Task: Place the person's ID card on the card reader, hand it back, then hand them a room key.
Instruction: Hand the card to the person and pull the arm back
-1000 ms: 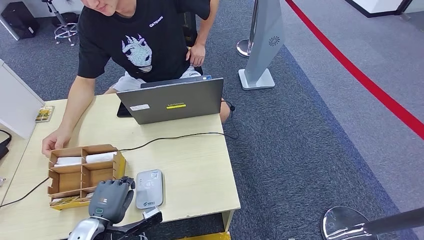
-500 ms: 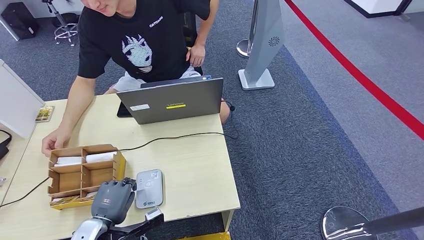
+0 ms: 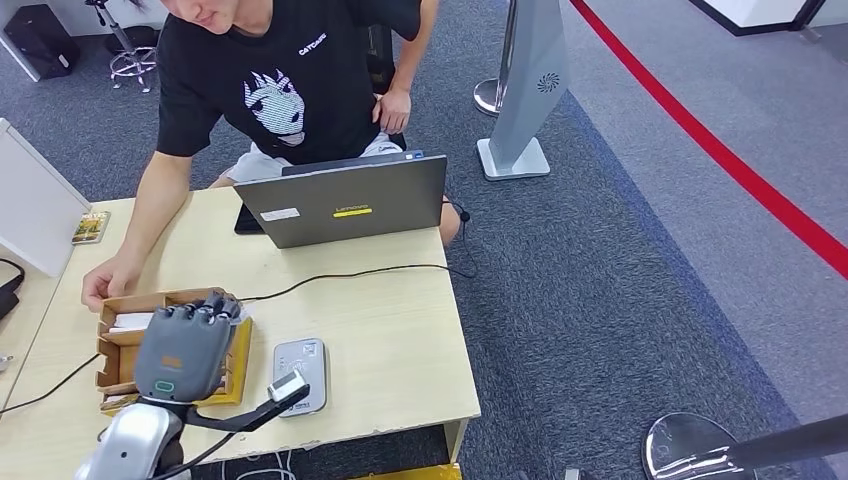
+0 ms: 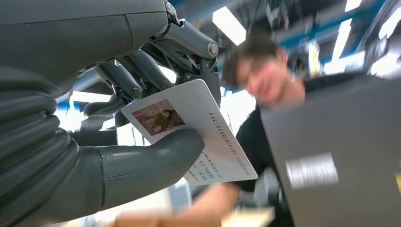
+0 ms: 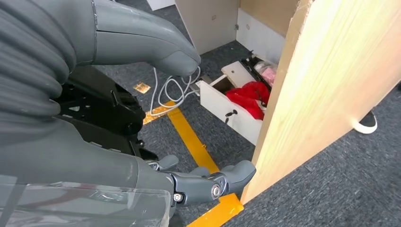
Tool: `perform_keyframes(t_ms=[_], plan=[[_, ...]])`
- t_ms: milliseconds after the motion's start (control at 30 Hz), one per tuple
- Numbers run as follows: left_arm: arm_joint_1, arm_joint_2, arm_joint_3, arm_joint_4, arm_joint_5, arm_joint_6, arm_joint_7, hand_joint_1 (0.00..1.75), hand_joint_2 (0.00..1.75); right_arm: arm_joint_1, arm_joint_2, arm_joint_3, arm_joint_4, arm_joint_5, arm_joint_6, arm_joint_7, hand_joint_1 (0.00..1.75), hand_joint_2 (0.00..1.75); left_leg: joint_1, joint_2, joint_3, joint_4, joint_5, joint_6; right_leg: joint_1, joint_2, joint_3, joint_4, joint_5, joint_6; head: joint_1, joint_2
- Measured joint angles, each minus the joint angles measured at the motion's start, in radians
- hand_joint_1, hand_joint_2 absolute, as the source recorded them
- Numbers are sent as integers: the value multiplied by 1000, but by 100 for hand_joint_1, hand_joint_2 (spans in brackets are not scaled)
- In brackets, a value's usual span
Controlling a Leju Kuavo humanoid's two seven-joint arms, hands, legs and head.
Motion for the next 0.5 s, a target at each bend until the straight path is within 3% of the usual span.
perform_keyframes(t_ms=[267, 500], plan=[[-20, 70, 109, -146, 19, -5, -61, 175, 175, -3, 0, -13, 12, 49, 11, 16, 0, 175, 0, 0, 0, 0, 0, 0, 0, 1, 0, 0, 0, 0, 0, 0], [83, 100, 303, -184, 80, 47, -69, 175, 175, 75, 15, -61, -76, 166, 98, 51, 0, 175, 0, 1, -2, 0, 0, 0, 0, 1, -2, 0, -1, 0, 0, 0]])
